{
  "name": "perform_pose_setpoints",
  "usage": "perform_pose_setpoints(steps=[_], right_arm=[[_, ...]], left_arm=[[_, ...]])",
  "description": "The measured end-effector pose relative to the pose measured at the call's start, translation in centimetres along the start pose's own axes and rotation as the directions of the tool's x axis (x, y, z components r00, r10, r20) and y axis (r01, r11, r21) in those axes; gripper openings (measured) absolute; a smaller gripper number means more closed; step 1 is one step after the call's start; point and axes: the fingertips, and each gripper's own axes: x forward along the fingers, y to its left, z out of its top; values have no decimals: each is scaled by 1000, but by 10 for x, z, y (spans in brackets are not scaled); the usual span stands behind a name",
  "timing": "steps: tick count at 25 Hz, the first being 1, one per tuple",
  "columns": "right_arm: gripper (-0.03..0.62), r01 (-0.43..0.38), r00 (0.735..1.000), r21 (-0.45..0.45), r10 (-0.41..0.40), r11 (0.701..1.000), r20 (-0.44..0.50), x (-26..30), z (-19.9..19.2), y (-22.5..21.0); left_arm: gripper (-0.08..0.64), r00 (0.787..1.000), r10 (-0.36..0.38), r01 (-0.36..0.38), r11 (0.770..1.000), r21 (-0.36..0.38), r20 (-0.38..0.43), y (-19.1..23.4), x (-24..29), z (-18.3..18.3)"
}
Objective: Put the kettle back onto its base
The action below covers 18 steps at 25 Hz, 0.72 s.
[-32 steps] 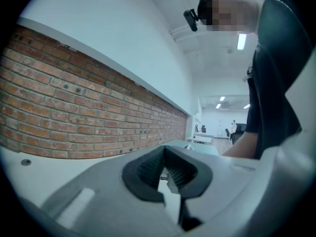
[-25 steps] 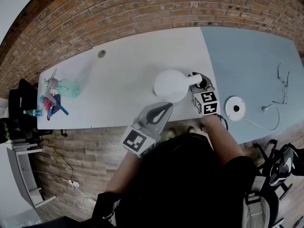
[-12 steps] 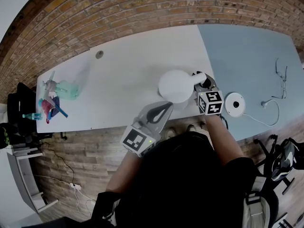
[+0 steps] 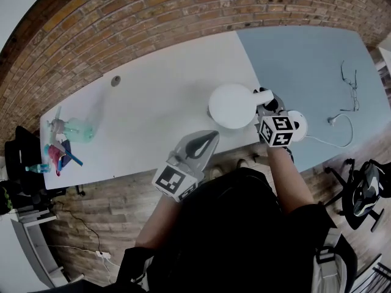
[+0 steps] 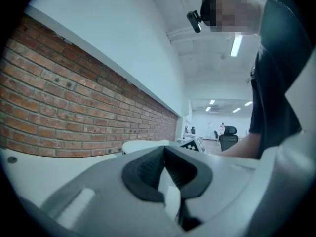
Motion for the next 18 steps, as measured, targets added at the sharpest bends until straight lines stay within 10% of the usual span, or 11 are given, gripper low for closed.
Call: perform_pose_setpoints(steps=[18], right_arm=[[83,370,925,79,-375,926,61,-138,6,-130]], left_arm=[[3,947,-318,318,948,-11,-49,-70,75,-14]])
